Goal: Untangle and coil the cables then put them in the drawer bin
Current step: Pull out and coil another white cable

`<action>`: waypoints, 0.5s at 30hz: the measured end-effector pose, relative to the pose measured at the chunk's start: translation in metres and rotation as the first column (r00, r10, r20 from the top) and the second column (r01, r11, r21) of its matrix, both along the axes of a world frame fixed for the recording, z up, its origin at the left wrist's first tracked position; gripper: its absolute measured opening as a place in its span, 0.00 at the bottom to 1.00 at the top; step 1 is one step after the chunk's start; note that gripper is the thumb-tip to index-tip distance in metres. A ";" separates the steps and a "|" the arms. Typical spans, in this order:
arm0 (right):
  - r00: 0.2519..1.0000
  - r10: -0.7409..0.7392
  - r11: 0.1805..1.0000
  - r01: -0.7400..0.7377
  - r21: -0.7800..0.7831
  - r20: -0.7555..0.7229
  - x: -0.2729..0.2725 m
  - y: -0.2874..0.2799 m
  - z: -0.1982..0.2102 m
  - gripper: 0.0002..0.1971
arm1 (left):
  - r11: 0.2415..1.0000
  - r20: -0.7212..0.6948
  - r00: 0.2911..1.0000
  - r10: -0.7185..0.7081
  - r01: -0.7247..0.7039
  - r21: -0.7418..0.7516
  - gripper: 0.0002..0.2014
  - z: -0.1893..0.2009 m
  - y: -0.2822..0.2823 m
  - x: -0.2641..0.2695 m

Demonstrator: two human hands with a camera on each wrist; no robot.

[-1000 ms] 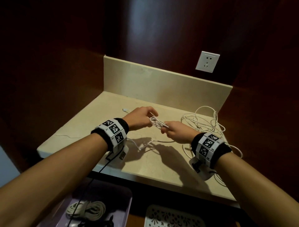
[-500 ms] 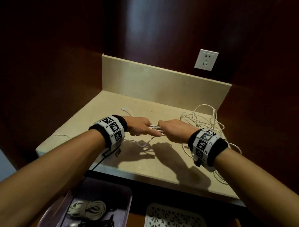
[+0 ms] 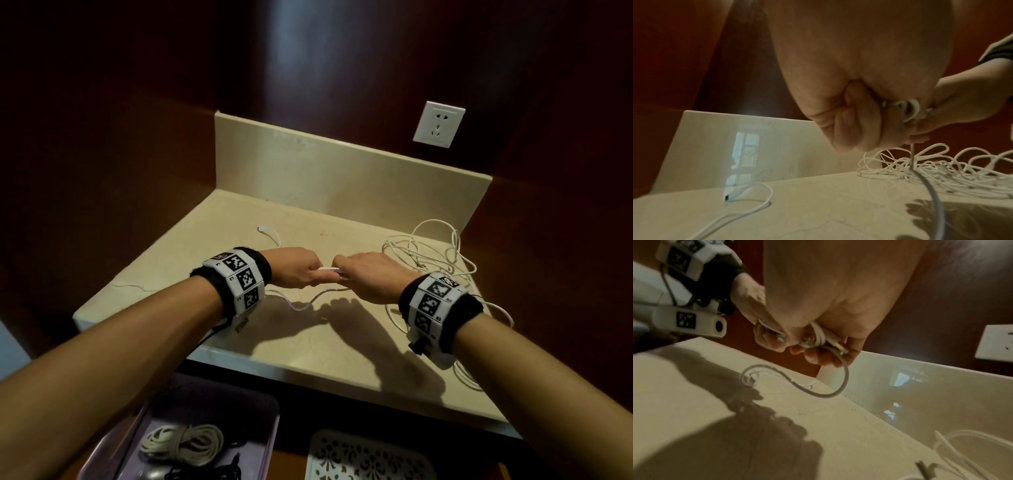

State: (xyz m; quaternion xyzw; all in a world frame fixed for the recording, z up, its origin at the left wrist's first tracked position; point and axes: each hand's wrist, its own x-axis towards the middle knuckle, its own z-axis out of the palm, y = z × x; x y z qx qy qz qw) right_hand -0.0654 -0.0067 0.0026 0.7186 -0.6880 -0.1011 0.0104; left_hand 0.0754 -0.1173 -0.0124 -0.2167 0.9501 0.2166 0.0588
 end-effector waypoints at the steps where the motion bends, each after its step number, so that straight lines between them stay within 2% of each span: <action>1: 1.000 -0.011 1.000 0.011 0.006 0.022 -0.001 -0.001 0.001 0.12 | 0.999 -0.003 1.000 -0.008 0.008 -0.035 0.28 -0.001 0.000 0.000; 5: 0.978 -0.123 0.992 0.114 0.062 0.166 -0.011 -0.001 0.004 0.14 | 0.989 0.012 1.000 -0.024 0.026 -0.145 0.26 -0.002 0.000 0.001; 8: 0.941 -0.202 0.978 0.208 0.009 0.272 -0.018 0.000 0.000 0.08 | 0.984 -0.012 1.000 -0.014 0.011 -0.175 0.26 -0.004 -0.002 0.003; 9: 0.913 -0.234 0.970 0.244 0.011 0.334 -0.020 0.001 -0.001 0.10 | 0.983 -0.021 1.000 -0.010 0.006 -0.181 0.26 -0.005 -0.003 0.003; 12: 0.754 -0.300 0.941 0.335 0.052 0.584 -0.022 0.001 -0.009 0.09 | 0.982 -0.047 0.999 -0.010 0.001 -0.191 0.25 -0.007 -0.004 0.002; 15: 0.607 -0.324 0.913 0.401 0.072 0.725 -0.021 0.000 -0.015 0.07 | 0.980 -0.075 0.997 -0.017 0.002 -0.198 0.24 -0.008 -0.002 -0.001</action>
